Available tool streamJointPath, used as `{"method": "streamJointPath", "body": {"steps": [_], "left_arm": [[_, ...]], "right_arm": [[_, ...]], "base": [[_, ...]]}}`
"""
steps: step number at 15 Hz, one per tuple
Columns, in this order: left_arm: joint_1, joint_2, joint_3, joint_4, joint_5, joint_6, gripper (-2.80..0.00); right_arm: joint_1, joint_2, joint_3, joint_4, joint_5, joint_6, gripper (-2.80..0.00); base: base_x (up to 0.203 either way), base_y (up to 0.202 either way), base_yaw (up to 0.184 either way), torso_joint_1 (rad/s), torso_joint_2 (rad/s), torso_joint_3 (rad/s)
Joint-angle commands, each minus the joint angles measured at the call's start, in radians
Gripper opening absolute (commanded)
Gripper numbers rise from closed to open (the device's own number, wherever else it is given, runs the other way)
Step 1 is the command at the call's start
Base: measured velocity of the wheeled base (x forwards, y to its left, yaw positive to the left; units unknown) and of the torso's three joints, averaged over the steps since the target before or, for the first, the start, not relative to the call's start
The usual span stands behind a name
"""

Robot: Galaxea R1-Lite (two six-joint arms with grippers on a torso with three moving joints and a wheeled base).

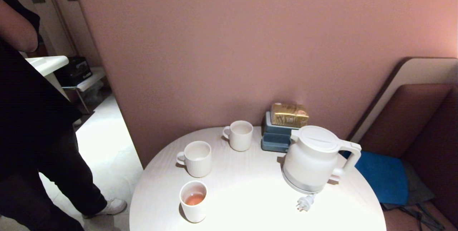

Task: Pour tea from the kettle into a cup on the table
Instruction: Pick up the cup

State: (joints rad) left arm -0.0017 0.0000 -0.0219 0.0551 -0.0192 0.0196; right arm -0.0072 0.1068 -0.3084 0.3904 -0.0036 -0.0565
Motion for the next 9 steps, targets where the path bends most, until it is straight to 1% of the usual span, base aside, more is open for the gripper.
{"method": "streamJointPath", "body": {"steps": [1, 2, 3, 4, 6, 7, 9], "left_arm": [[0.000, 0.002, -0.001, 0.000, -0.001, 0.000, -2.80], [0.000, 0.002, 0.000, 0.000, -0.001, 0.000, -2.80], [0.000, 0.002, -0.001, 0.000, -0.001, 0.000, -2.80], [0.000, 0.002, 0.000, 0.000, -0.001, 0.000, -2.80], [0.000, 0.002, 0.000, 0.000, -0.001, 0.000, -2.80], [0.000, 0.002, -0.001, 0.000, -0.001, 0.000, -2.80], [0.000, 0.002, -0.001, 0.000, -0.001, 0.000, -2.80]], "right_arm": [[0.003, -0.099, 0.039, 0.003, -0.012, -0.012, 0.00], [0.004, -0.107, 0.065, -0.004, -0.050, -0.019, 0.00], [0.004, -0.107, 0.089, -0.030, -0.067, -0.019, 0.00], [0.004, -0.107, 0.128, -0.108, -0.076, -0.020, 0.00], [0.004, -0.107, 0.207, -0.242, -0.081, -0.051, 0.00], [0.004, -0.107, 0.230, -0.280, -0.079, -0.062, 0.00], [0.006, -0.107, 0.244, -0.307, -0.066, -0.062, 0.00]], "base": [[0.000, 0.000, 0.000, 0.000, 0.00, 0.000], [0.000, 0.000, 0.000, 0.000, 0.00, 0.000], [0.000, 0.000, 0.000, 0.000, 0.00, 0.000], [0.000, 0.000, 0.000, 0.000, 0.00, 0.000], [0.000, 0.000, 0.000, 0.000, 0.00, 0.000], [0.000, 0.000, 0.000, 0.000, 0.00, 0.000], [0.000, 0.000, 0.000, 0.000, 0.00, 0.000]]}}
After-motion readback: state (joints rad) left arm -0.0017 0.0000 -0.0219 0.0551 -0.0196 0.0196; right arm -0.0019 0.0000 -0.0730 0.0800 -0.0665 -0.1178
